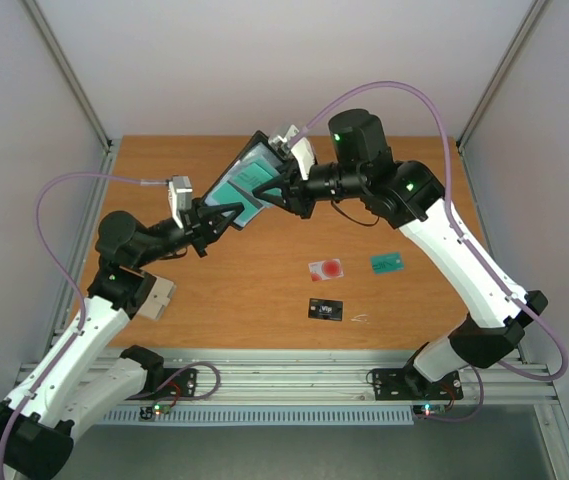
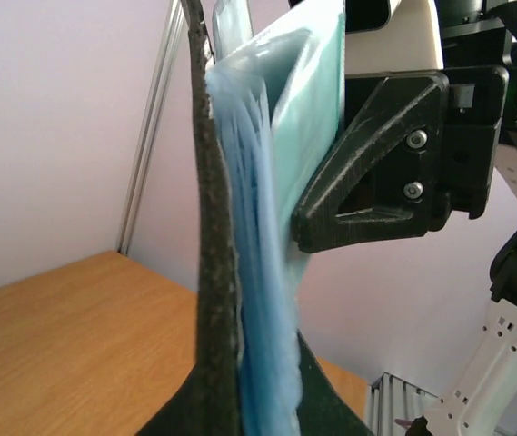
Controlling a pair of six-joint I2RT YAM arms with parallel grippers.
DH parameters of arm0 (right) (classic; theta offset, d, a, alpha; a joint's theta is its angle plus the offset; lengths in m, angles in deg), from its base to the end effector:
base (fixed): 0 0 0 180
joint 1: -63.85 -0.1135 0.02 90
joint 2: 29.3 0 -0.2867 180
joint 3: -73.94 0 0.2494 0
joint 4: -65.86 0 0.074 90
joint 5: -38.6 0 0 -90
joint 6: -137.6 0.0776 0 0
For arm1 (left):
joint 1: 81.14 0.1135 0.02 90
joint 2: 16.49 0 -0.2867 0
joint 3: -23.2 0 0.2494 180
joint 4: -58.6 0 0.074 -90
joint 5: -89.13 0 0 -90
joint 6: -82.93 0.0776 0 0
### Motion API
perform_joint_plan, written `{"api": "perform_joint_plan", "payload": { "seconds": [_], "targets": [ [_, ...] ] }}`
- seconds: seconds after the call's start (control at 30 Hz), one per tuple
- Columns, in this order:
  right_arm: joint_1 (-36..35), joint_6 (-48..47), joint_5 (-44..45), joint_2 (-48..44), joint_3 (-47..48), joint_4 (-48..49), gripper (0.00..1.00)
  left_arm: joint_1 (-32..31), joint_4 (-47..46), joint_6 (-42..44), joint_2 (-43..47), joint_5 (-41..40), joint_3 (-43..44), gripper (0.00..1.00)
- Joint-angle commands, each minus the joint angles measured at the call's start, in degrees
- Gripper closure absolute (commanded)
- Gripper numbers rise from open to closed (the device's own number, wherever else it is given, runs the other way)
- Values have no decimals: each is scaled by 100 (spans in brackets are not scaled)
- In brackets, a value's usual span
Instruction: Take the credit cards out of the card holder
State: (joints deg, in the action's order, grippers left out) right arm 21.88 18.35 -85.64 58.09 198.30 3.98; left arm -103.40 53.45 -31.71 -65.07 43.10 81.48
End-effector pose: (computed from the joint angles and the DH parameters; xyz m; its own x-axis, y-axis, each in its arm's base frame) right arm 0.2173 0.2542 0.4917 0.1823 -0.3793 -0.9071 -0.9664 0.1009 -0.2364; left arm 0.1662 -0.1263 0.4038 -0.1570 -0.2600 -0.9528 0.9112 0.3339 -0.2413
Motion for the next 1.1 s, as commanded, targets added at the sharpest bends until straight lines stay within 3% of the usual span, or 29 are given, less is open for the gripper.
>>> {"api": "perform_joint_plan", "payload": {
  "seconds": [0.0,0.13,0.23,0.27,0.4,0.6,0.7,0.8,0.87,1.0,1.07],
  "targets": [
    [297,350,980,-156,-165,13,79,-24,321,284,121,-754,61,100],
    [849,881,1676,-131,-140,-397,63,-35,1702,1635,107,-2521,133,100],
    [867,853,2121,-73,-68,-728,54,-137,2763,3772,-200,-3911,123,100],
    [867,856,2118,-47,-43,-818,52,-158,2973,4499,-256,-4351,92,100],
    [804,866,1675,-12,-89,-823,50,-208,3413,6016,-415,-5283,-38,100],
    [253,520,799,45,-147,-455,48,-235,3569,6894,-489,-5411,-50,100],
    [244,655,184,16,-266,-105,48,-233,3763,6391,-416,-4847,192,100],
    [188,829,-355,43,-296,209,48,-240,4172,5236,-478,-4085,469,100],
    [9,912,-561,78,-263,388,49,-300,4397,4908,-558,-4102,448,100],
    [-65,1248,-620,-65,-584,1000,49,-383,4311,5495,-565,-4942,328,100],
    [-58,1414,-372,-200,-837,1283,49,-384,4016,6471,-570,-5372,199,100]
  ]
}}
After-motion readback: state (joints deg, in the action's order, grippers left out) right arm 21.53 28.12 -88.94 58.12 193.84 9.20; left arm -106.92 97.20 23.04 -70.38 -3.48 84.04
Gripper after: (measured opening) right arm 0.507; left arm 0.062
